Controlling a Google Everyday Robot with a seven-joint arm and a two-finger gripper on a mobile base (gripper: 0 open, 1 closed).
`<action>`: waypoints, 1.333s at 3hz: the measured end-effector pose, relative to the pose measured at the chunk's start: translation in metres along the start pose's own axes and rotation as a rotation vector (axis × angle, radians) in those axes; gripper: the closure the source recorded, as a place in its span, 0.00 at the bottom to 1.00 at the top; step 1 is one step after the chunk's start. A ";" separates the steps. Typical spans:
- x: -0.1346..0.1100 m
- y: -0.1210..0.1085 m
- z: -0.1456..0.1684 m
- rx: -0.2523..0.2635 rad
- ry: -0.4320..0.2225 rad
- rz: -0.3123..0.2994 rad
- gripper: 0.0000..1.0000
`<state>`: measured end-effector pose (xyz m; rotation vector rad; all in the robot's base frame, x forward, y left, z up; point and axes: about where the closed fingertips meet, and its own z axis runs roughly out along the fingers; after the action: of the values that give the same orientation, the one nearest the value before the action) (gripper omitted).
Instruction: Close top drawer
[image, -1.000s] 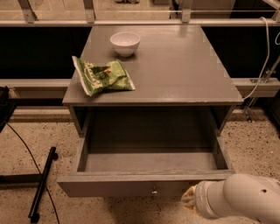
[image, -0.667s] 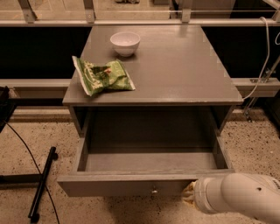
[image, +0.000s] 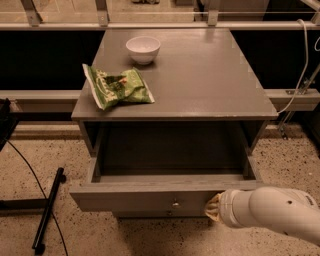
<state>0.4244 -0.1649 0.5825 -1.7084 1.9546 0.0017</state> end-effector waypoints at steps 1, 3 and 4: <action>-0.017 -0.047 0.031 0.050 -0.053 -0.001 1.00; -0.024 -0.068 0.031 0.087 -0.068 -0.043 1.00; -0.027 -0.091 0.034 0.119 -0.112 -0.086 1.00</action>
Offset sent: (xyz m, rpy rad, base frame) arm 0.0890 0.0264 -0.0098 0.0733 -0.0896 0.0056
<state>0.5223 -0.1459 0.5949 -1.6768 1.7633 -0.0484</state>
